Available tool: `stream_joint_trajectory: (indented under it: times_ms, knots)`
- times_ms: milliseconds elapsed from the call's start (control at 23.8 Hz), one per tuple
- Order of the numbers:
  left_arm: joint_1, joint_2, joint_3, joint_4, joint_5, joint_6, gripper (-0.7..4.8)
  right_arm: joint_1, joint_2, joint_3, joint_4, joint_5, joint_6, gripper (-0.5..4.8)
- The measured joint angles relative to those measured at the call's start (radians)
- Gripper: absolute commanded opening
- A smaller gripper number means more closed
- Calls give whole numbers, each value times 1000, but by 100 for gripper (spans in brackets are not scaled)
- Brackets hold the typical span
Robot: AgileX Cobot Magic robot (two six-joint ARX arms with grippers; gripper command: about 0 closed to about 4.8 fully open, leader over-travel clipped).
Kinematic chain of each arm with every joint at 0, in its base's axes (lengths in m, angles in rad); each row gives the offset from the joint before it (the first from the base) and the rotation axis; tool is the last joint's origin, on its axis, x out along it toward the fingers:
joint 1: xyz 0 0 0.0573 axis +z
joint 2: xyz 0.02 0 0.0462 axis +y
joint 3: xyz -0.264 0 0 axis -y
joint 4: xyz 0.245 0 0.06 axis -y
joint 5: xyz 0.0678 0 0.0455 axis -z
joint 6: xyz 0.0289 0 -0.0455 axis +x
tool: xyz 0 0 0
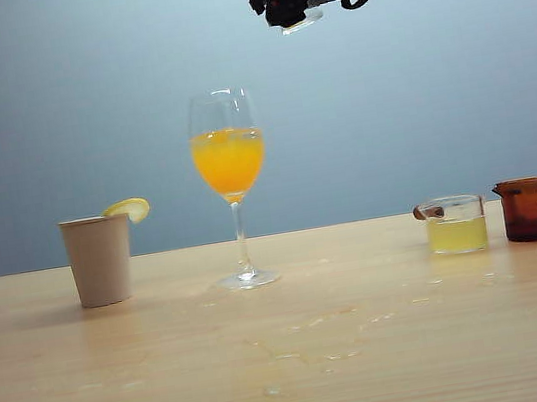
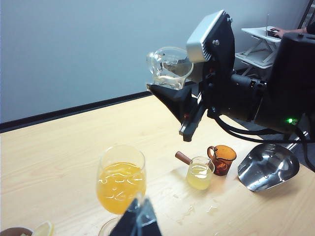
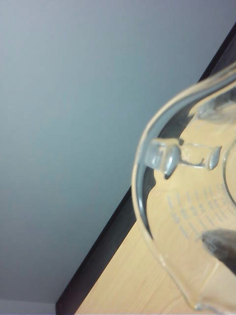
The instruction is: Pick up the second measuring cup from the left, pour the orange juice inside into the goblet, and finally put the measuring cup back in its original place.
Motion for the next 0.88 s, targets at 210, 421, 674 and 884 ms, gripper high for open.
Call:
stream_joint_trajectory:
  times_ms: [210, 421, 674, 884]
  knots:
    - [0, 0, 0, 0, 0, 0, -5, -31, -15, 0, -28, -61, 49, 283]
    - [0, 0, 0, 0, 0, 0, -6, -81, -19, -10, -120, -139, 120, 284]
    - [0, 0, 0, 0, 0, 0, -6, -88, -18, -145, 5, -156, 130, 283]
    - [0, 0, 0, -1, 0, 0, -5, -87, -18, -274, 156, -152, 203, 283]
